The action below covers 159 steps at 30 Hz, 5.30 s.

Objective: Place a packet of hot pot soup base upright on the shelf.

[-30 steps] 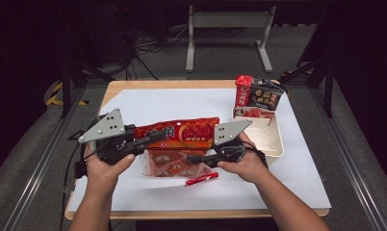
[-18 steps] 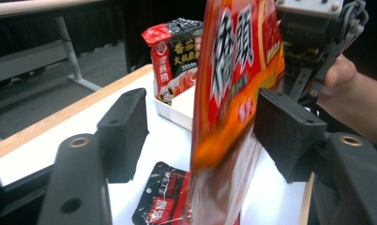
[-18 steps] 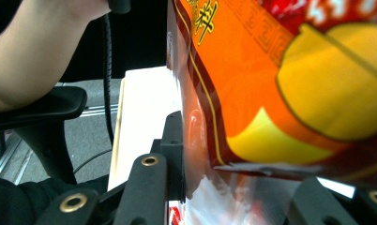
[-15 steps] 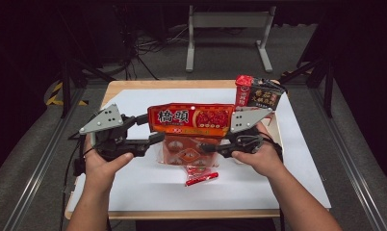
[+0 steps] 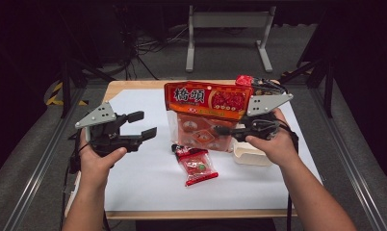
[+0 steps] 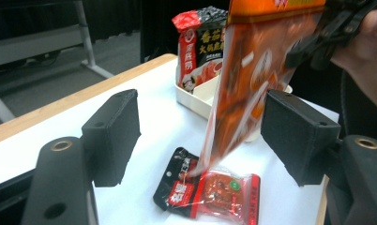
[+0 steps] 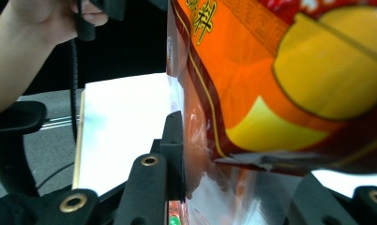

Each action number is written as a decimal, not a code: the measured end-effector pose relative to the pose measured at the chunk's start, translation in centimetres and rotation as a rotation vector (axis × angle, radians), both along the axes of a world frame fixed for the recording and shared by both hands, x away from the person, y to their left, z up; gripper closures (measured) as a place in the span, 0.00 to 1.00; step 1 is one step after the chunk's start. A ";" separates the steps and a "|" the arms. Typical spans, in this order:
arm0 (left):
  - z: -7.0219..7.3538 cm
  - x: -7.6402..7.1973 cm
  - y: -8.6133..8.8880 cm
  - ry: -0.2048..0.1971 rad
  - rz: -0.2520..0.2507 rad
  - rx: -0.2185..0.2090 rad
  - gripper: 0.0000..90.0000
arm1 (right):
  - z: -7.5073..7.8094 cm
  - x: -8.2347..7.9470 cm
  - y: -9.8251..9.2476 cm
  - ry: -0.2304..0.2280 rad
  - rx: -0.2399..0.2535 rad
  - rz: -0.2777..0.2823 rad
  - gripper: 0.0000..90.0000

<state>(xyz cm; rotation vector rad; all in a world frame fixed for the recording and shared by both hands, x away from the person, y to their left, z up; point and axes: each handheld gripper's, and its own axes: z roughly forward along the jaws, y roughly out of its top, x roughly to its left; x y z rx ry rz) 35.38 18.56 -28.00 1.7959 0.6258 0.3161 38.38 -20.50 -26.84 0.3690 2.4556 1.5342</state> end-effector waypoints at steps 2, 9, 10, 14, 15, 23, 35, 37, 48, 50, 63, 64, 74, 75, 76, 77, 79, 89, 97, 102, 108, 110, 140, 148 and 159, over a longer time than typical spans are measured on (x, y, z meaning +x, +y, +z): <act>-0.1 0.1 -0.1 0.008 0.008 0.016 0.32 | 0.2 0.1 -0.5 -0.007 -0.003 -0.022 0.78; -0.2 0.1 -0.4 0.016 0.005 0.037 0.31 | 0.8 0.7 -2.5 -0.033 0.001 -0.089 0.78; -0.2 0.1 -0.4 0.013 0.004 0.042 0.31 | 0.8 0.7 -2.5 -0.033 0.001 -0.089 0.78; -0.3 0.2 -0.3 0.021 0.009 0.042 0.31 | 1.1 0.9 -3.5 -0.042 -0.003 -0.118 0.78; -0.3 0.2 -0.3 0.021 0.010 0.043 0.32 | 1.2 1.0 -3.8 -0.048 -0.006 -0.122 0.78; -0.4 0.4 0.1 0.025 0.022 0.035 0.32 | 1.4 1.6 -5.7 -0.052 0.000 -0.166 0.78; -0.7 0.6 0.4 0.038 0.031 0.032 0.32 | 1.5 2.2 -8.2 -0.053 0.019 -0.238 0.78; -0.7 0.7 0.4 0.041 0.034 0.031 0.32 | 1.5 2.2 -8.6 -0.050 0.018 -0.249 0.78; -0.9 0.9 0.4 0.050 0.029 0.032 0.32 | 1.3 2.4 -10.8 -0.045 0.024 -0.323 0.78; -0.9 0.9 0.4 0.052 0.029 0.033 0.32 | 1.3 2.4 -10.9 -0.046 0.024 -0.332 0.78; -1.1 1.1 0.5 0.062 0.037 0.035 0.32 | -0.1 2.8 -11.9 -0.050 0.043 -0.379 0.78; -1.1 1.1 0.5 0.060 0.037 0.034 0.32 | -0.1 2.8 -11.9 -0.050 0.043 -0.379 0.78; -1.3 1.4 0.5 0.060 0.035 0.043 0.32 | -1.6 3.1 -12.7 -0.040 0.055 -0.413 0.78; -1.4 1.4 0.5 0.067 0.035 0.038 0.32 | -1.9 3.1 -12.9 -0.033 0.057 -0.420 0.78; -1.4 1.4 0.5 0.072 0.035 0.036 0.32 | -1.9 3.1 -12.9 -0.033 0.057 -0.420 0.78; -1.4 1.4 0.5 0.071 0.035 0.038 0.32 | -2.0 3.1 -12.9 -0.031 0.056 -0.424 0.78; -1.4 1.4 0.5 0.072 0.034 0.038 0.32 | -2.3 3.0 -13.0 -0.036 0.055 -0.436 0.78; -1.5 1.4 0.6 0.077 0.040 0.033 0.32 | -3.0 2.7 -13.2 -0.023 0.046 -0.507 0.78; -1.6 1.5 0.7 0.077 0.041 0.034 0.32 | -4.0 2.4 -12.5 0.012 -0.005 -0.571 0.78; -1.6 1.6 0.6 0.080 0.039 0.040 0.32 | -4.4 2.4 -12.7 0.016 0.004 -0.575 0.78; -1.7 1.6 0.4 0.085 0.036 0.044 0.31 | -5.4 2.4 -13.0 0.035 0.013 -0.567 0.78; -1.8 1.7 0.3 0.088 0.037 0.045 0.31 | -5.9 2.6 -12.9 0.047 0.004 -0.558 0.78; -2.5 2.2 -0.1 0.109 0.026 0.071 0.29 | -8.5 2.9 -14.2 0.037 0.091 -0.614 0.36; -2.8 2.8 -0.4 0.124 0.024 0.080 0.29 | -8.3 2.2 -14.9 0.020 0.136 -0.636 0.30; -3.2 3.4 -1.3 0.088 0.032 0.136 0.30 | -7.1 -0.2 -16.9 -0.022 0.111 -0.642 0.24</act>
